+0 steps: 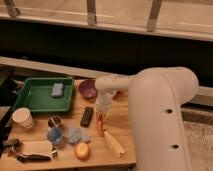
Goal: Place pepper in purple bowl
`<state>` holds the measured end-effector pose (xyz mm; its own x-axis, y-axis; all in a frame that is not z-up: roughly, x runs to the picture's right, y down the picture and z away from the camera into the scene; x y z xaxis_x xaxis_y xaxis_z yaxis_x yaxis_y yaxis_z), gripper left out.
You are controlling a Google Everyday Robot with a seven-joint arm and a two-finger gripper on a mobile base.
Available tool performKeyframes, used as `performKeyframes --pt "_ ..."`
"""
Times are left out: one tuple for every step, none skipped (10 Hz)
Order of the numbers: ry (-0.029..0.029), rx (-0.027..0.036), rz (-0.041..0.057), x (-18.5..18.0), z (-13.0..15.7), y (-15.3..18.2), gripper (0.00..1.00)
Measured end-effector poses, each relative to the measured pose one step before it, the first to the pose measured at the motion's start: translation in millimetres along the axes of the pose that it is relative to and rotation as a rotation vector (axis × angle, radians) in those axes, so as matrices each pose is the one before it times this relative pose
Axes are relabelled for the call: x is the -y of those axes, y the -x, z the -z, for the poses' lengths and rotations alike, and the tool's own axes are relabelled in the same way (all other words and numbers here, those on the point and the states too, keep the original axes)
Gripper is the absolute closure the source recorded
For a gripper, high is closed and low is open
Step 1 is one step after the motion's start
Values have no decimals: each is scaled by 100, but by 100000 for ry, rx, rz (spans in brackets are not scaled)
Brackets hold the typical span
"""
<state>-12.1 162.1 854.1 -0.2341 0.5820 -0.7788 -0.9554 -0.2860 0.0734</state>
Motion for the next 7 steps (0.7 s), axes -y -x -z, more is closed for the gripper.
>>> performKeyframes --pt "-404 2843 -173 164 1142 654 100" --pt "-1378 4129 202 -55 1321 977 100" --pt "-1503 4602 391 -224 1343 1185 100" --pt "-588 4222 388 -410 1214 1176 100" --pt "-22 4954 618 -436 1401 1361 100" --pt "2383 5265 417 -1074 1801 1083 100" --pt "1512 3272 556 -642 1116 777 100"
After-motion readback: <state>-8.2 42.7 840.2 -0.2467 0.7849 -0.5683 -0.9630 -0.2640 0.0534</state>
